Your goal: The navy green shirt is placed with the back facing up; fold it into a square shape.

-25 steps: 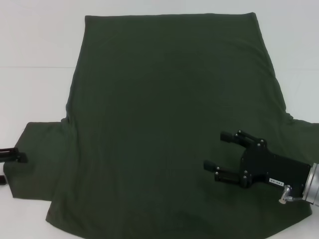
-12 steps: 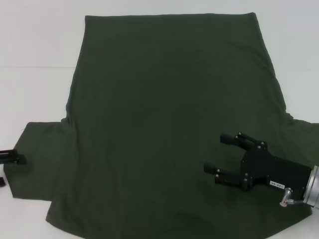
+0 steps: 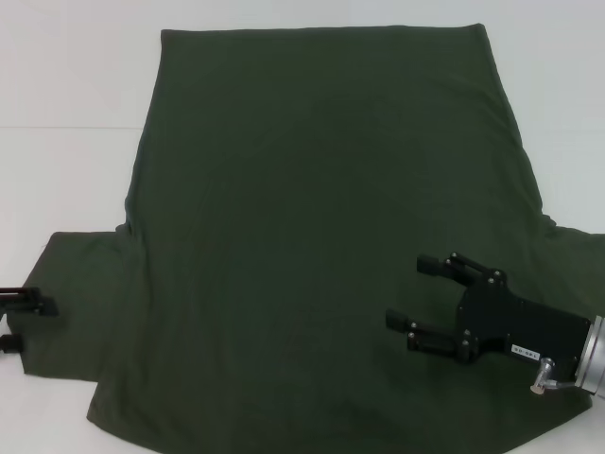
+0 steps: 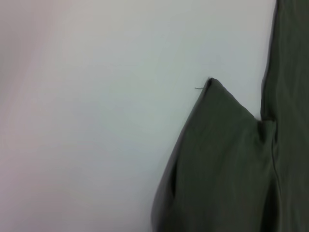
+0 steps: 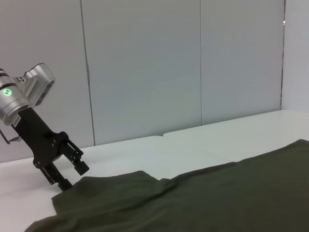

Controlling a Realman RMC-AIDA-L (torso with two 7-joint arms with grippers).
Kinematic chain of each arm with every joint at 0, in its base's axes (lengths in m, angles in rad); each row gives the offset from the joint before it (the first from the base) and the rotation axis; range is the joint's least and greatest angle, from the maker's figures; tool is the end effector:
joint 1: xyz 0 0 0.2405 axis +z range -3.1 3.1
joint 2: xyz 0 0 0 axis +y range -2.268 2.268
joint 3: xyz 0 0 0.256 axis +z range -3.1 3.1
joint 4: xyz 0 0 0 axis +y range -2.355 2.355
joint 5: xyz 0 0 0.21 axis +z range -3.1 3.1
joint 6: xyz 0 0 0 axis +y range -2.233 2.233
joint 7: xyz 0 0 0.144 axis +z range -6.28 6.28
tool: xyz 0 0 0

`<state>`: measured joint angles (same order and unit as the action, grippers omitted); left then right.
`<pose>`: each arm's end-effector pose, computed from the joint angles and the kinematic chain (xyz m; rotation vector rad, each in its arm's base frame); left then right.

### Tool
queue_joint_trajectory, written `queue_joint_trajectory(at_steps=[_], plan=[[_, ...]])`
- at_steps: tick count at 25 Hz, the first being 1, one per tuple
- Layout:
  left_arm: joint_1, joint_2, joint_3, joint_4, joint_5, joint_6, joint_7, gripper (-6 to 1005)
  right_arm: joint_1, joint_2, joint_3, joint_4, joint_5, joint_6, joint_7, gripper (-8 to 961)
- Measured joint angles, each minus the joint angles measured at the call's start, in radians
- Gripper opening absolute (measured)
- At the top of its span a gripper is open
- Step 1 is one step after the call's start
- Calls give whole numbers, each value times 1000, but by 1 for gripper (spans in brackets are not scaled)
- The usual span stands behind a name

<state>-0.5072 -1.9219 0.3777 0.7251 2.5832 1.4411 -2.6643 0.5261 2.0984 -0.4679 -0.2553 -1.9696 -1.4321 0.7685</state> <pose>-0.3801 0.3174 0.0930 -1.5938 -2.1757 -0.3425 0.2840 0.3029 -0.0552 -2.5393 0.3757 0.7966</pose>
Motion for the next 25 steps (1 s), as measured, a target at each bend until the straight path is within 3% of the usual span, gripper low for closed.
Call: queue_joint_trajectory(at_steps=[7,25], plan=[[-5,0,7,-6,2,0,0,790,0,0,0,2,0,-4,0,925],[-15,9,0,-3,34,6,-4,791,0,0,0,2,0,-11,0,925]])
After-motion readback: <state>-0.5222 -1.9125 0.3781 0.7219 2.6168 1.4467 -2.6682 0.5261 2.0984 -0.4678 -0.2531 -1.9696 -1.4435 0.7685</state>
